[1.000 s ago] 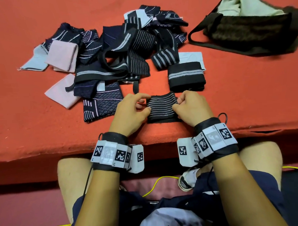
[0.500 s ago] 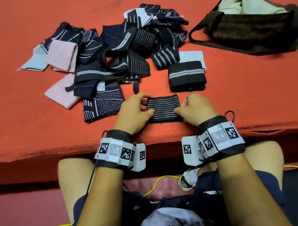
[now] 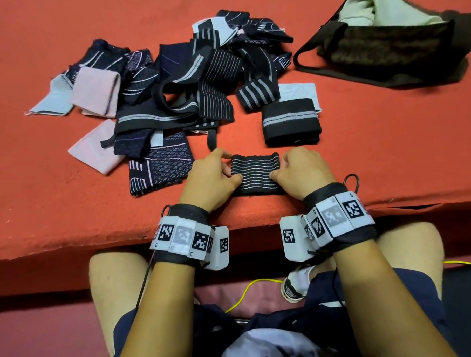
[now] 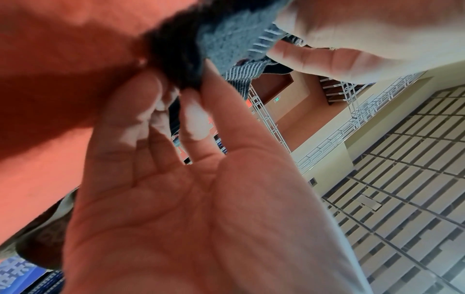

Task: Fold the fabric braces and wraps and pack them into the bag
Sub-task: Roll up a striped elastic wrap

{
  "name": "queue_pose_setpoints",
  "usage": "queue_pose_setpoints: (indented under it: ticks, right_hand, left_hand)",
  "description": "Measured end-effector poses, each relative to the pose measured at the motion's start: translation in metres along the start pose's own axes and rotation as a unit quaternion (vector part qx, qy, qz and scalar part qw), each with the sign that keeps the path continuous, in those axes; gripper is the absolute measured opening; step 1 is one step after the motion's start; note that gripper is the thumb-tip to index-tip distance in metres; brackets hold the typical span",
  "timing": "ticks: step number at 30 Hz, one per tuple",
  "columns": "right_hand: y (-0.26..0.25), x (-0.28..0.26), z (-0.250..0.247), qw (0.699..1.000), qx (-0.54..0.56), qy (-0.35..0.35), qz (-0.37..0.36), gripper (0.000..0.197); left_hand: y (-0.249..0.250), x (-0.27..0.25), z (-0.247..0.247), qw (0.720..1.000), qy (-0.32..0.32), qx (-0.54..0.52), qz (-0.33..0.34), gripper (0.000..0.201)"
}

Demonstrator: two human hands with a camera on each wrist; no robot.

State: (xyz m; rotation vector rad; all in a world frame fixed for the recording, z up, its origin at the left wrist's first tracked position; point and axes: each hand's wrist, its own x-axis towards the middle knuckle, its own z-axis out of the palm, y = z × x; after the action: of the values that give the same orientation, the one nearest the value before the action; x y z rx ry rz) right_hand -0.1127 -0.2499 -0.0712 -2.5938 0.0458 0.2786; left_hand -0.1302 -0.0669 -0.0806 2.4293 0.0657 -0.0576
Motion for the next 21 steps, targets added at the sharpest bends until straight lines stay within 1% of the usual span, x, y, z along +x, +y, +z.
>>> queue_pose_setpoints:
  ticks: [4,8,9,11,12,14,18,21]
  right_hand:
    - [0.001,-0.001,0.000,1.000,0.026,0.007,-0.010,0.012]
    - [0.004,-0.003,-0.001,0.998,0.069,0.000,-0.002,0.039]
    - [0.005,-0.003,-0.002,0.997,0.072,-0.004,0.001,0.038]
    - [0.006,-0.005,-0.006,0.996,0.088,-0.014,-0.012,0.021]
    - [0.005,-0.007,-0.010,0.995,0.100,-0.013,-0.020,0.016]
    - [0.006,-0.007,-0.015,0.992,0.121,0.001,-0.029,0.013]
    - [0.010,0.005,-0.035,0.986,0.154,0.054,-0.027,0.010]
    - [0.013,0.021,-0.049,0.979,0.191,0.064,-0.013,0.005]
  left_hand:
    - [0.003,-0.005,0.001,0.999,0.012,-0.029,0.011,0.049]
    - [0.006,-0.007,-0.002,0.994,0.027,-0.103,0.018,0.049]
    - [0.008,-0.008,-0.003,0.992,0.034,-0.120,0.020,0.048]
    - [0.011,-0.008,-0.007,0.987,0.039,-0.155,0.026,0.047]
    - [0.013,-0.007,-0.008,0.984,0.040,-0.172,0.029,0.046]
    - [0.017,-0.003,-0.009,0.979,0.049,-0.190,0.045,0.044]
    - [0.034,0.012,-0.011,0.974,0.068,-0.199,0.087,0.040]
    - [0.050,0.029,-0.008,0.975,0.066,-0.184,0.107,0.030]
